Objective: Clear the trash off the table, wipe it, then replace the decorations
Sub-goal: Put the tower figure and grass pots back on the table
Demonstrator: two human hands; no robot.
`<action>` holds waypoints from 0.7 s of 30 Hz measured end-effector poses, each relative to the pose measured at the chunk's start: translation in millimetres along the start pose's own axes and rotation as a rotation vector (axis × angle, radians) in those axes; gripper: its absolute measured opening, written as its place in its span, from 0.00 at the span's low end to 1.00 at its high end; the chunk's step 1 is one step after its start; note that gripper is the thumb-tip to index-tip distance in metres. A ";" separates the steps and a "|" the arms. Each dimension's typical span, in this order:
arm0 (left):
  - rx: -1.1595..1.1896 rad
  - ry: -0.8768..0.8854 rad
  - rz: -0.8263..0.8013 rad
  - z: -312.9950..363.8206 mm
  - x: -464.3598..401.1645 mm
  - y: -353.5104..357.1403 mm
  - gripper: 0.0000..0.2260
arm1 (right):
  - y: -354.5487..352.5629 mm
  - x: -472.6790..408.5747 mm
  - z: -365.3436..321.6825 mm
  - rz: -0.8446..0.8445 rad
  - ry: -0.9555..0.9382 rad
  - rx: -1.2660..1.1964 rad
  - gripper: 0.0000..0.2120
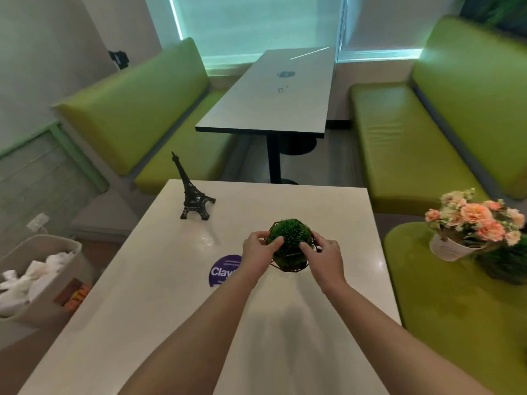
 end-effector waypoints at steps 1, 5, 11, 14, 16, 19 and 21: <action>0.004 -0.008 0.008 -2.1 -8.1 -10.6 0.19 | 13.7 -3.2 -3.9 0.002 -0.003 0.003 0.23; 0.018 -0.017 0.021 -7.6 -34.4 -54.5 0.26 | 68.0 -16.2 -24.0 -0.015 -0.016 0.031 0.23; -0.039 0.004 0.023 -16.0 -74.9 -107.9 0.28 | 143.4 -45.9 -42.1 -0.091 -0.037 0.099 0.22; -0.049 0.002 0.042 -24.1 -99.6 -126.5 0.27 | 173.0 -62.4 -44.7 -0.128 -0.030 0.126 0.22; -0.069 0.004 0.049 -29.0 -113.5 -134.9 0.27 | 187.6 -69.6 -46.1 -0.141 -0.018 0.131 0.23; -0.083 0.019 0.058 -38.9 -136.0 -146.5 0.28 | 209.2 -81.0 -46.4 -0.149 -0.021 0.153 0.23; -0.096 0.041 0.060 -43.0 -144.6 -152.1 0.28 | 218.0 -85.5 -46.2 -0.150 -0.021 0.153 0.23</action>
Point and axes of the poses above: each hand's wrist, its own x-axis away from the middle knuckle, its own y-axis out of the palm, z = x × y, the point moved 5 cm from there along -x, towards the middle knuckle
